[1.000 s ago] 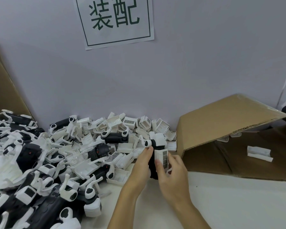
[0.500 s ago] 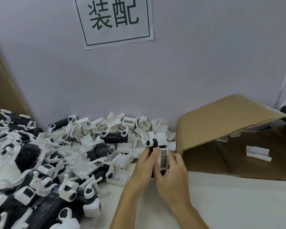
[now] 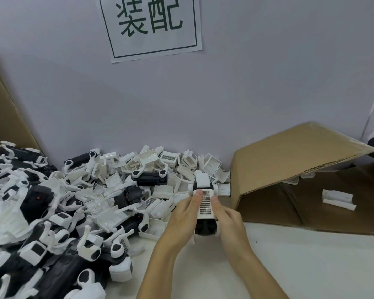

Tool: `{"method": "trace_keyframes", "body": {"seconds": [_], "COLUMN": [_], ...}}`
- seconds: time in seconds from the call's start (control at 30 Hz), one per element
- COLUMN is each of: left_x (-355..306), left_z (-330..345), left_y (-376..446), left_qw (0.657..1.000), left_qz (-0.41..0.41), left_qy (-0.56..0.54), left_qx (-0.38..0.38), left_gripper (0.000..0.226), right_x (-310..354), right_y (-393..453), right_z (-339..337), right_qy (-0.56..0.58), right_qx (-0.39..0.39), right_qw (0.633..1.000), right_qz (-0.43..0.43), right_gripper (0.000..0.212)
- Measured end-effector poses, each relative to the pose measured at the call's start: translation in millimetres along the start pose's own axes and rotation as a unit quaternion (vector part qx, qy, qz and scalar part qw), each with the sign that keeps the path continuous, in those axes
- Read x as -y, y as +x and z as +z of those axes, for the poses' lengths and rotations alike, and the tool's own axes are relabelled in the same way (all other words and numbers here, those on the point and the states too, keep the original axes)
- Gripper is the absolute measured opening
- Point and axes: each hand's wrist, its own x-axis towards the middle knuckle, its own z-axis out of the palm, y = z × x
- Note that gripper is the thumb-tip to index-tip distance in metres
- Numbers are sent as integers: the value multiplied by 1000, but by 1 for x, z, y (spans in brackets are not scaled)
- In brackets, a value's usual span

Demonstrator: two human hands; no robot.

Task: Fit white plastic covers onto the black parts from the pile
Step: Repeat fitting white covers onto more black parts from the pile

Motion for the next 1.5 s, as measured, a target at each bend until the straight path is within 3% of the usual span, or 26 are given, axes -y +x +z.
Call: {"method": "trace_keyframes", "body": {"seconds": [0.27,0.5,0.7,1.0,1.33,1.5], "left_x": [0,2,3,6,6,5], "left_z": [-1,6,1,2,7,9], "left_y": [2,6,9,8,4,6], "left_qw": [1000,998,995,978,985,991], "left_qz": [3,-38,-50,-95,-65,-43], "left_qy": [18,-48,-82,-183,-157,-125], "left_qx": [24,1,-12,-5,-9,-8], "left_gripper": [51,33,51,43,51,50], "right_x": [-4,-5,-7,-10,-14,-19], "right_y": [0,0,-4,-4,-1,1], "right_z": [3,5,4,6,3,3], "right_qy": [-81,-80,-88,-117,-192,-206], "right_qx": [-39,-32,26,10,-15,-29], "right_qw": [995,995,991,981,962,964], "right_qz": [-41,-59,-102,-154,-191,-167], "right_gripper": [44,37,31,19,15,21]}}
